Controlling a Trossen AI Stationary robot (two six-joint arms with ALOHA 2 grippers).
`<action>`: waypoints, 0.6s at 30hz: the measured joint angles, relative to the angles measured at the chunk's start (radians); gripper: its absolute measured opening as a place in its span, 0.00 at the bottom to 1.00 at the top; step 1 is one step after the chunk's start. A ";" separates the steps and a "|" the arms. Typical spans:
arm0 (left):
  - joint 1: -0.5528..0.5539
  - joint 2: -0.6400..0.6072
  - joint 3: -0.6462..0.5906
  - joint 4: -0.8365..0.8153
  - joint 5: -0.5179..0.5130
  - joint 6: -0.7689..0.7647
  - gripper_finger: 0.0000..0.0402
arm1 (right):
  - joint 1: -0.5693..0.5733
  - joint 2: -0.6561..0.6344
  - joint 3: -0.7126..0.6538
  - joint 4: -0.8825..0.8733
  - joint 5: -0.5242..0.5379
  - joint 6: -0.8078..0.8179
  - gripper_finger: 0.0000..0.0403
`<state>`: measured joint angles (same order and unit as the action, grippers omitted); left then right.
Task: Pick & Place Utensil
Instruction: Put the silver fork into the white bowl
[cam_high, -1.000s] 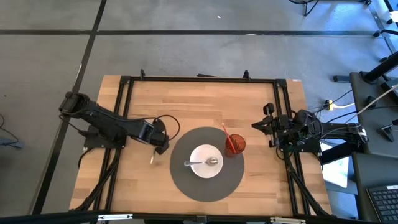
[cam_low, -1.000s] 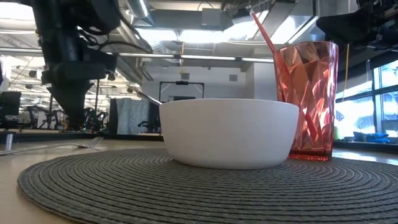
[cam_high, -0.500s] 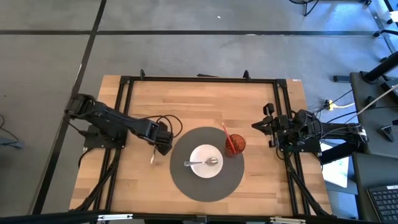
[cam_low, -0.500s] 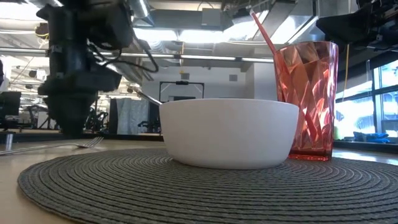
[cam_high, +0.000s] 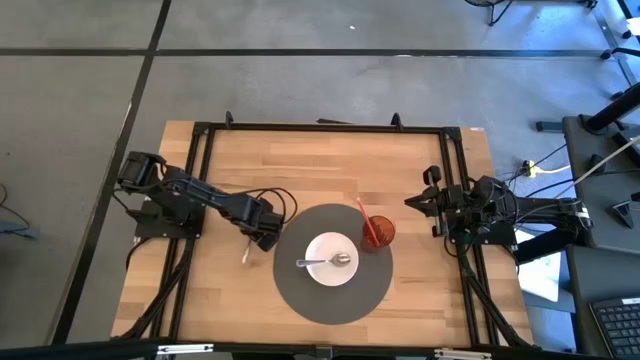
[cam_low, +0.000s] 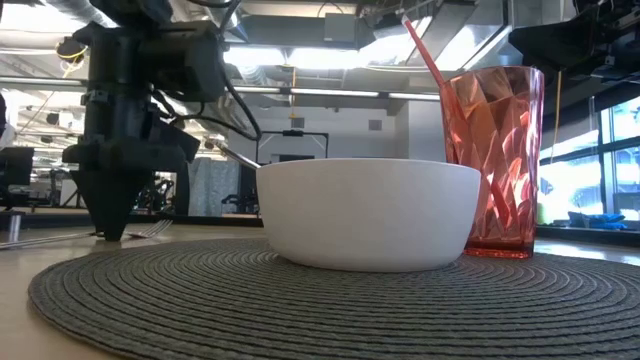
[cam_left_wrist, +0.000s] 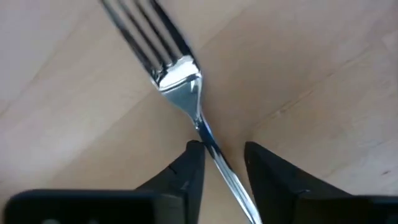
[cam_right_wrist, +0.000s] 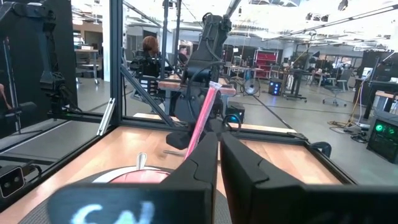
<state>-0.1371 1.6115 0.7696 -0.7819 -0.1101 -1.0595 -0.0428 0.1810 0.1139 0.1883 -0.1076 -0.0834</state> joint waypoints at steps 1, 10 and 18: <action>0.000 0.000 0.000 0.001 0.000 0.000 0.24 | 0.000 0.000 0.000 0.000 0.000 0.000 0.05; -0.031 0.002 0.014 0.000 -0.039 0.051 0.03 | 0.000 0.000 0.000 0.000 -0.001 0.007 0.05; -0.098 0.011 0.132 -0.150 -0.204 0.171 0.01 | 0.000 0.000 0.000 0.000 -0.001 0.024 0.05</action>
<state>-0.2354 1.6222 0.9014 -0.9316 -0.3140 -0.8889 -0.0429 0.1810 0.1139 0.1883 -0.1089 -0.0597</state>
